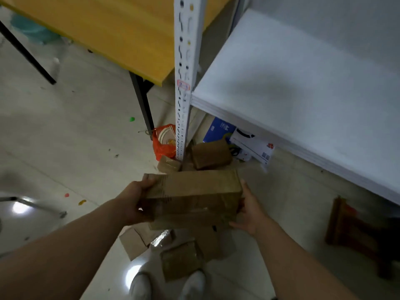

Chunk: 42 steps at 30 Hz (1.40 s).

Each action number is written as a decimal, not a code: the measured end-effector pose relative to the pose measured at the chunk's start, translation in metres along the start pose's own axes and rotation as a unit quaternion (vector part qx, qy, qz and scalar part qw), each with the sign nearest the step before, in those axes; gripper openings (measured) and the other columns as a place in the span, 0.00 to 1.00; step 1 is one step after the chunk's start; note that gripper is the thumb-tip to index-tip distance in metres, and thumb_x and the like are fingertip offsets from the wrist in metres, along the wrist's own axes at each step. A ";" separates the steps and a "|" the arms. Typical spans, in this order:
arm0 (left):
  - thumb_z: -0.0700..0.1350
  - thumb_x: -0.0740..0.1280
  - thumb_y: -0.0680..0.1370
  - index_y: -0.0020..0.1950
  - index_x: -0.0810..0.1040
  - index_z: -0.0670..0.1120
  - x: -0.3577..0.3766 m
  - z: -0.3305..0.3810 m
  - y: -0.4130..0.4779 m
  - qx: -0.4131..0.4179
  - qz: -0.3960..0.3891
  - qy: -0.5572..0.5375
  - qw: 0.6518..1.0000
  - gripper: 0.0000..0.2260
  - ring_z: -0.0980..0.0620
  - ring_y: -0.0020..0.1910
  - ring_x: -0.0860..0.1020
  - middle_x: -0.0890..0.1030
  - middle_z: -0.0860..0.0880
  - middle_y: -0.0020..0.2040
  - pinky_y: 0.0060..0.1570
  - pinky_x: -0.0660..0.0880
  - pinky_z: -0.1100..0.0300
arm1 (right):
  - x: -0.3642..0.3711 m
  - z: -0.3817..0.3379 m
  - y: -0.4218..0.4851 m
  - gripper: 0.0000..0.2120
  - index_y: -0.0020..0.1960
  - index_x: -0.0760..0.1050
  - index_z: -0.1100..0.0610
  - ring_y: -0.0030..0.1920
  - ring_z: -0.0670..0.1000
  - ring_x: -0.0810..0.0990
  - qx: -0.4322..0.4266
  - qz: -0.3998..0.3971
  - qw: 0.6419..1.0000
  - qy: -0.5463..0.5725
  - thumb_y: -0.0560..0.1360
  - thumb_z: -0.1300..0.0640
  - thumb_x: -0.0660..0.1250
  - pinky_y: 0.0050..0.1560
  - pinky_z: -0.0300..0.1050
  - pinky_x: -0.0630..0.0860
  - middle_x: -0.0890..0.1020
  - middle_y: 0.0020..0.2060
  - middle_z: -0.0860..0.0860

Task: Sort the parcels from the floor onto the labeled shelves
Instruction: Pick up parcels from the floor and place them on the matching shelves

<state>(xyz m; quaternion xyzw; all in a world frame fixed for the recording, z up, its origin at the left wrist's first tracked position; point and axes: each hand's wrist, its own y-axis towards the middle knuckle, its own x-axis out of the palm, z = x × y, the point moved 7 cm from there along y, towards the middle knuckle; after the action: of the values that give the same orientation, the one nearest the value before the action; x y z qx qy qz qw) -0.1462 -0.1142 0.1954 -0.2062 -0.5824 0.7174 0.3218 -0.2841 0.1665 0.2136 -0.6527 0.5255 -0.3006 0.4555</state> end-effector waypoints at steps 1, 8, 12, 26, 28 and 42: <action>0.54 0.70 0.75 0.62 0.76 0.43 -0.001 0.003 -0.030 -0.005 -0.013 -0.006 1.000 0.21 0.37 0.53 0.77 0.79 0.39 0.57 0.47 0.77 0.39 | -0.001 -0.006 -0.030 0.29 0.59 0.78 0.48 0.57 0.57 0.78 0.000 -0.004 1.000 -0.002 0.72 0.27 0.62 0.49 0.57 0.77 0.79 0.58 0.54; 0.69 0.70 0.66 0.68 0.68 0.44 -0.002 0.048 -0.213 0.019 -0.127 0.057 0.990 0.40 0.24 0.68 0.63 0.67 0.36 0.69 0.59 0.57 0.20 | -0.015 -0.078 -0.212 0.36 0.61 0.79 0.51 0.58 0.65 0.80 -0.043 -0.050 0.996 0.057 0.66 0.26 0.68 0.51 0.66 0.79 0.80 0.59 0.60; 0.64 0.70 0.71 0.62 0.76 0.43 0.007 0.076 -0.300 0.039 -0.122 0.018 0.992 0.30 0.37 0.56 0.78 0.78 0.41 0.61 0.45 0.77 0.40 | -0.017 -0.129 -0.309 0.19 0.45 0.84 0.57 0.44 0.59 0.83 -0.113 -0.075 0.990 0.049 0.73 0.40 0.72 0.51 0.59 0.80 0.83 0.44 0.57; 0.36 0.68 0.73 0.62 0.77 0.35 0.037 0.152 -0.492 0.283 -0.372 0.092 0.879 0.18 0.38 0.51 0.83 0.82 0.36 0.55 0.51 0.80 0.43 | -0.054 -0.216 -0.509 0.08 0.52 0.80 0.52 0.43 0.54 0.80 -0.388 -0.047 0.918 0.062 0.76 0.51 0.68 0.45 0.54 0.79 0.82 0.40 0.50; 0.33 0.71 0.68 0.60 0.76 0.33 0.042 0.162 -0.509 0.323 -0.367 0.123 0.864 0.20 0.39 0.48 0.83 0.83 0.36 0.52 0.52 0.81 0.45 | -0.058 -0.226 -0.523 0.13 0.53 0.83 0.49 0.45 0.55 0.82 -0.396 -0.039 0.916 0.056 0.73 0.43 0.72 0.47 0.57 0.81 0.83 0.41 0.51; 0.38 0.84 0.51 0.67 0.73 0.40 0.086 0.191 -0.585 0.417 -0.467 0.149 0.765 0.45 0.36 0.58 0.79 0.80 0.37 0.58 0.56 0.77 0.40 | -0.080 -0.278 -0.603 0.43 0.72 0.68 0.46 0.57 0.54 0.84 -0.505 -0.046 0.861 0.037 0.61 0.45 0.82 0.57 0.57 0.81 0.85 0.58 0.50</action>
<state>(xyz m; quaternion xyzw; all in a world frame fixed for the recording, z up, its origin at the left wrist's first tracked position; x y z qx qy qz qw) -0.2051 -0.1213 0.8135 0.1421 -0.1951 0.6109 0.7541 -0.2992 0.1854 0.8817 -0.8053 0.5910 -0.0383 0.0291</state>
